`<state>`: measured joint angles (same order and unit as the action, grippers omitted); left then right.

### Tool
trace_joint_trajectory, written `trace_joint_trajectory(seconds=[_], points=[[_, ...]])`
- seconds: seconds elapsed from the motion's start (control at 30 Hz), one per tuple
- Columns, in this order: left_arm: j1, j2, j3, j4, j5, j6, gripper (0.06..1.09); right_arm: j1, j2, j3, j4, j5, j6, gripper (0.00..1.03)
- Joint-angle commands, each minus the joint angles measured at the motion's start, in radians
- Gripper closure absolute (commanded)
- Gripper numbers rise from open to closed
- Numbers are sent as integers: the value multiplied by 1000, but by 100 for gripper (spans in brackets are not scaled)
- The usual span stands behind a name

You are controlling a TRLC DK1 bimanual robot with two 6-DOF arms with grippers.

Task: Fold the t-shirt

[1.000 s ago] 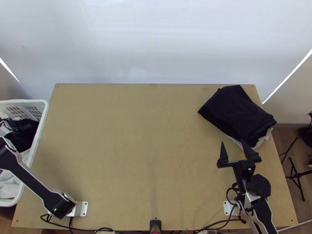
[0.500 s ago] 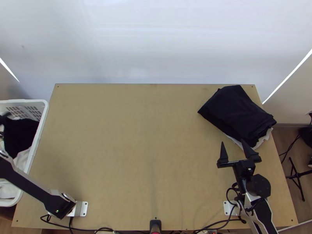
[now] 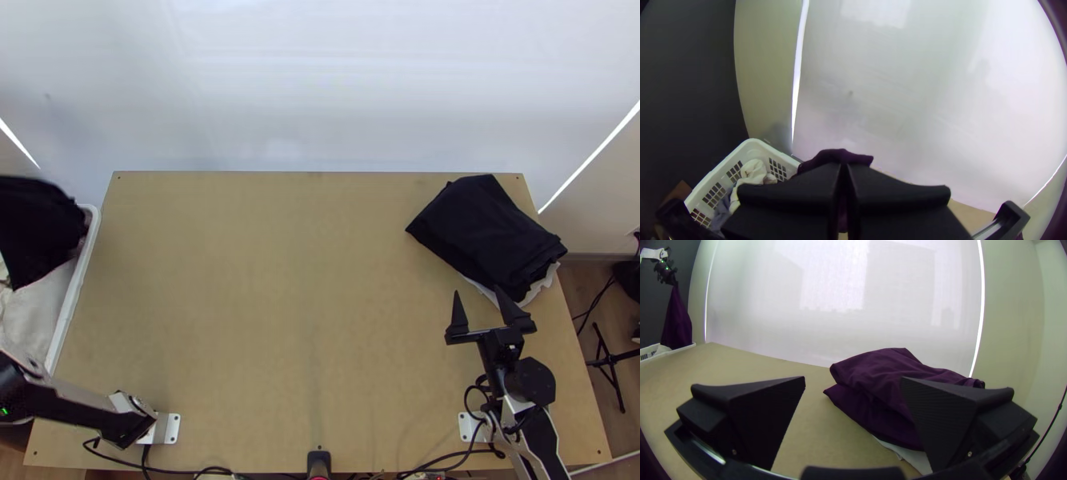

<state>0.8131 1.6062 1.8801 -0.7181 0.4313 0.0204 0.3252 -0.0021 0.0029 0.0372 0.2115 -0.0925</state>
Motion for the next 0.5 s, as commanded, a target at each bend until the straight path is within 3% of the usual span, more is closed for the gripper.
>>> trace_joint_trajectory(seconds=[0.0,0.3,0.47], points=[[-86,-198,-7,-44,30,-56,105,0,1,0,0,0,0,4],[-127,-206,27,-55,30,-97,105,0,1,0,0,0,2,4],[-285,-258,-41,-109,12,-74,105,0,1,0,0,0,2,4]])
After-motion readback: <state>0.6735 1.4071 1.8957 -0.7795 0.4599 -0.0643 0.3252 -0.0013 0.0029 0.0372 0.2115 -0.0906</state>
